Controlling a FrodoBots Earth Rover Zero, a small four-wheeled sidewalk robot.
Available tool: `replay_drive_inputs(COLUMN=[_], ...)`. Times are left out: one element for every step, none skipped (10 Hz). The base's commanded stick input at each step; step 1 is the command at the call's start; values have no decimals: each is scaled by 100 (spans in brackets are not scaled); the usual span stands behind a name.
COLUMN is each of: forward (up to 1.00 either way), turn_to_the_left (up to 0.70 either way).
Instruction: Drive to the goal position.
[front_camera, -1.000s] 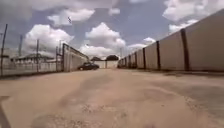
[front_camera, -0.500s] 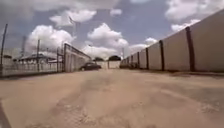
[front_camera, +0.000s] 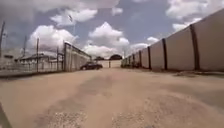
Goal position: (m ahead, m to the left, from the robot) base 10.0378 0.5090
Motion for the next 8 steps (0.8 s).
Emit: replay_drive_inputs(forward=[60,60,60,60,60,60,60,60], turn_to_the_left=[8,9,9,10,10,10,10,10])
